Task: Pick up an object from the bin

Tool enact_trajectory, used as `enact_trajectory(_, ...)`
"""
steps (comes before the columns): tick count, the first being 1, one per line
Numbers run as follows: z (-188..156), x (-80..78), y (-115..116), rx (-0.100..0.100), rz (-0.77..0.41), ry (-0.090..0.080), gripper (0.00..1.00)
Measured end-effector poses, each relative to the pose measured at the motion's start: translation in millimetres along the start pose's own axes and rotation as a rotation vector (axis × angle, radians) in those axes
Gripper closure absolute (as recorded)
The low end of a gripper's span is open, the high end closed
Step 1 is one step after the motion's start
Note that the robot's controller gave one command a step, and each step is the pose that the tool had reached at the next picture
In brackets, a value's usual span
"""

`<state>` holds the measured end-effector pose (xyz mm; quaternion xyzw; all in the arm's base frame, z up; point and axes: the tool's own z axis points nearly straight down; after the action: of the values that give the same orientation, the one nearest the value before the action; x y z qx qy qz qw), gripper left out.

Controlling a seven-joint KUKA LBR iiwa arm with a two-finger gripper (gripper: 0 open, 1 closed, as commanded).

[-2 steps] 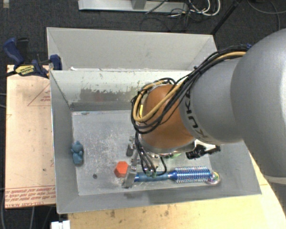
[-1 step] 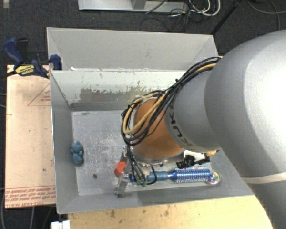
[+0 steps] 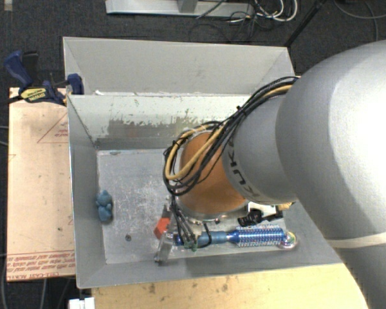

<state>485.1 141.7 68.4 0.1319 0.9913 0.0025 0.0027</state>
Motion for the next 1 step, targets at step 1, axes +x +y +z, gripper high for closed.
enact_trajectory(1,1.1,1.6,-0.2,0.001,-0.001,0.005,1.00)
